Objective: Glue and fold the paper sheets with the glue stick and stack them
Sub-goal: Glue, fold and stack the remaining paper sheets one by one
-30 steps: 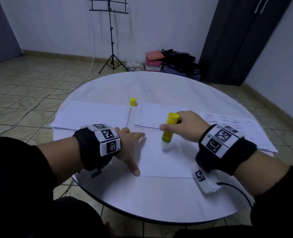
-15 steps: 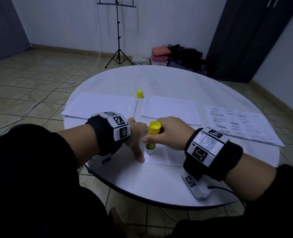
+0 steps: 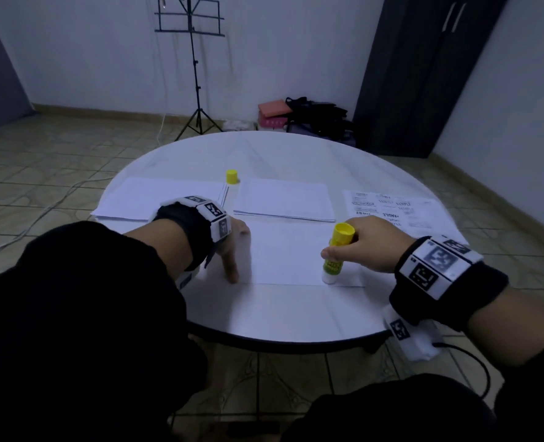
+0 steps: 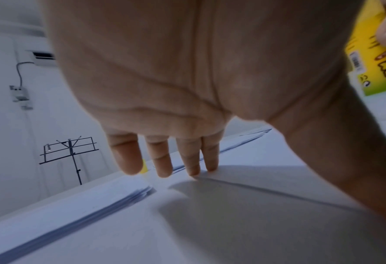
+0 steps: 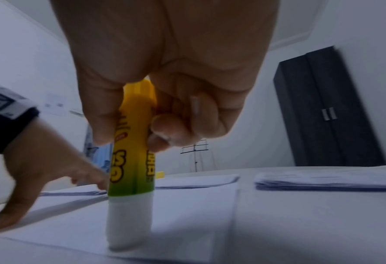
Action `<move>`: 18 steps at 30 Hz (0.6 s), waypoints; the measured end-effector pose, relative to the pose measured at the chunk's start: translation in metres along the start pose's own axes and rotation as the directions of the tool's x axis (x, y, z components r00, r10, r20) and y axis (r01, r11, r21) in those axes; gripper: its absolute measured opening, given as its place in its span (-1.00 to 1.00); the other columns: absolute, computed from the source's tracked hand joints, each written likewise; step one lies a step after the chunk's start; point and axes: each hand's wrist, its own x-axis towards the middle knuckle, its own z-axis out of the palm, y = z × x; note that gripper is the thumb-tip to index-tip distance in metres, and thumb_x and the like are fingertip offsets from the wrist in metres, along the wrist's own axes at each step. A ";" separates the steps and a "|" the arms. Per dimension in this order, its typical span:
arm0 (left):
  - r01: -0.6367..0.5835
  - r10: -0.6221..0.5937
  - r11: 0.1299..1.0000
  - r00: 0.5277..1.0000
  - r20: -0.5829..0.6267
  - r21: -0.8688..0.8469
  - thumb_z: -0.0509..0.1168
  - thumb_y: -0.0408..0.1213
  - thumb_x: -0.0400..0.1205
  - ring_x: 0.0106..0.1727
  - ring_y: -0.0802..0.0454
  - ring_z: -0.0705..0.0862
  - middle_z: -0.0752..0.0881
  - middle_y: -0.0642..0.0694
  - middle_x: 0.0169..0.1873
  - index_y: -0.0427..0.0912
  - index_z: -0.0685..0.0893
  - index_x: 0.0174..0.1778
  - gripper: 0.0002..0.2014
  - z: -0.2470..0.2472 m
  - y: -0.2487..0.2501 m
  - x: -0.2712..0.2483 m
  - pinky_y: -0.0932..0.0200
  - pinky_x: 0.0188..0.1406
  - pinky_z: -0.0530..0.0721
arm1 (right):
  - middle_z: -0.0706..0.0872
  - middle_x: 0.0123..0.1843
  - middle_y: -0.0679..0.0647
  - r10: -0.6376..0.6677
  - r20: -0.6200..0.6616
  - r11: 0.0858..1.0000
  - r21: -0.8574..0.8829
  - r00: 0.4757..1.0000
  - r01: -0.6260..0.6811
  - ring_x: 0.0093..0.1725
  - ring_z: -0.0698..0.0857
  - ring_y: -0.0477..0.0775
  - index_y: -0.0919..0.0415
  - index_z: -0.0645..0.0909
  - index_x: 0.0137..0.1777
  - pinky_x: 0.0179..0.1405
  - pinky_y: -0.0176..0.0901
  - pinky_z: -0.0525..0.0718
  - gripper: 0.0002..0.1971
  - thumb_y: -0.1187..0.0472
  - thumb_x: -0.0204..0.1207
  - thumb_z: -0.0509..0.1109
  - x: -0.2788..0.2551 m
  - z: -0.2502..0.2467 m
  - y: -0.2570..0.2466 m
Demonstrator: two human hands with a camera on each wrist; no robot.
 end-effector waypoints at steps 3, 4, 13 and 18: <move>-0.015 0.015 1.000 1.000 -0.022 0.003 0.69 0.05 0.16 0.35 -0.13 0.59 0.46 -0.06 0.47 0.00 0.25 0.60 0.12 0.000 0.000 -0.002 -0.04 0.35 0.58 | 0.64 -0.21 0.09 0.079 -0.009 0.997 -0.021 0.997 -0.079 -0.25 0.56 0.01 0.27 0.62 -0.16 -0.27 -0.14 0.50 -0.65 -0.05 0.39 0.51 -0.001 -0.009 0.012; -0.013 0.013 1.000 0.999 -0.032 0.002 0.68 0.05 0.16 0.37 -0.12 0.56 0.46 -0.05 0.47 0.00 0.26 0.60 0.11 0.001 0.000 -0.002 -0.02 0.38 0.54 | 0.67 -0.18 0.13 0.103 -0.017 0.995 -0.010 0.995 -0.104 -0.23 0.59 0.05 0.29 0.63 -0.15 -0.21 -0.10 0.56 -0.63 -0.06 0.39 0.52 0.002 -0.011 0.016; -0.070 0.072 0.971 0.997 0.000 0.227 0.63 0.09 0.25 0.49 -0.13 0.40 0.38 -0.05 0.52 0.26 -0.07 0.65 0.20 -0.010 0.010 0.003 0.05 0.28 0.43 | 0.66 -0.15 0.21 0.261 -0.102 0.964 0.083 0.960 -0.254 -0.17 0.65 0.17 0.28 0.53 -0.16 -0.10 -0.10 0.59 -0.54 -0.18 0.47 0.39 0.063 -0.019 0.010; -0.081 0.079 0.963 0.997 0.019 0.256 0.61 0.07 0.30 0.49 -0.12 0.39 0.35 -0.06 0.52 0.24 -0.05 0.66 0.15 -0.012 0.013 0.003 0.13 0.11 0.39 | 0.60 -0.15 0.16 0.264 -0.081 0.961 -0.059 0.961 -0.269 -0.21 0.58 0.13 0.24 0.47 -0.20 -0.23 -0.16 0.47 -0.58 -0.15 0.51 0.36 0.068 -0.016 0.004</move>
